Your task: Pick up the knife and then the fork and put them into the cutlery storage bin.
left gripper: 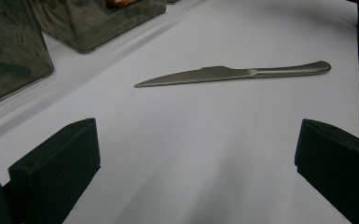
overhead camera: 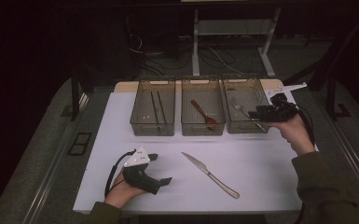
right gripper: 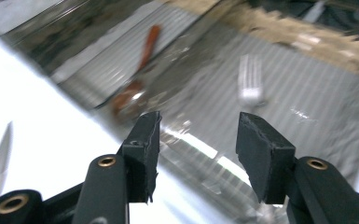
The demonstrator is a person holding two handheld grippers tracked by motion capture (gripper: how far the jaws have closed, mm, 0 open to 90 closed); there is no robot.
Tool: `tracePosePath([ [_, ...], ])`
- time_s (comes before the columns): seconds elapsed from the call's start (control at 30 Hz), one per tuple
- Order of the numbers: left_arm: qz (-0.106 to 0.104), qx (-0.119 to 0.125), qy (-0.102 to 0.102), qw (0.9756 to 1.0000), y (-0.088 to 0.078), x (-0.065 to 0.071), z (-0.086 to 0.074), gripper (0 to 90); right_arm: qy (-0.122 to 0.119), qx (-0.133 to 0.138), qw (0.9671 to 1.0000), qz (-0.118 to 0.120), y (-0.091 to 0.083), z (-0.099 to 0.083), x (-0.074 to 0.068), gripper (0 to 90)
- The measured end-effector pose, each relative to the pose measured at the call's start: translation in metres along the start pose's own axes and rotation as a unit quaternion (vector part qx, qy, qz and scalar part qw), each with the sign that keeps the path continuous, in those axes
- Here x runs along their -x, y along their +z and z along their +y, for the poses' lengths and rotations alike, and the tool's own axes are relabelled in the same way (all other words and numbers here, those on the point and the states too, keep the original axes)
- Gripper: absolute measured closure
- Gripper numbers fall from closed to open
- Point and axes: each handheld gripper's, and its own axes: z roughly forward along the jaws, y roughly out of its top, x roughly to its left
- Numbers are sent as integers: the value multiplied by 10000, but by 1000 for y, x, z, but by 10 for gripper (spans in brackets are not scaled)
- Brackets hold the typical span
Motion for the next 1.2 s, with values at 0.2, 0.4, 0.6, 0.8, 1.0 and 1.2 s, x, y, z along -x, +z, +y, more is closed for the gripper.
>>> tracePosePath([
  [0.2, 17, -6, -4, 10000, 0, 1, 0, 0, -180, -112, 9995, 215, -4, -10, -32, 510],
  [0.4, 15, -15, -2, 10000, 0, 0, 0, 0, -193, -695, 9961, 507, 1, -18, -63, 568],
  [0.6, 17, -9, -3, 10000, 0, 1, 0, 0, -652, -1377, 9859, 687, 16, -27, -95, 636],
  [0.8, 12, -14, -1, 10000, 0, 0, 0, 0, -915, -1847, 9755, 771, 31, -34, -122, 645],
  [1.0, 7, -11, -3, 10000, 0, 1, 0, 0, -1060, -2191, 9644, 1032, 41, -36, -146, 670],
  [1.2, -1, -12, 3, 10000, 0, 0, 0, 0, -1359, -2495, 9512, 1200, 52, -42, -164, 682],
])
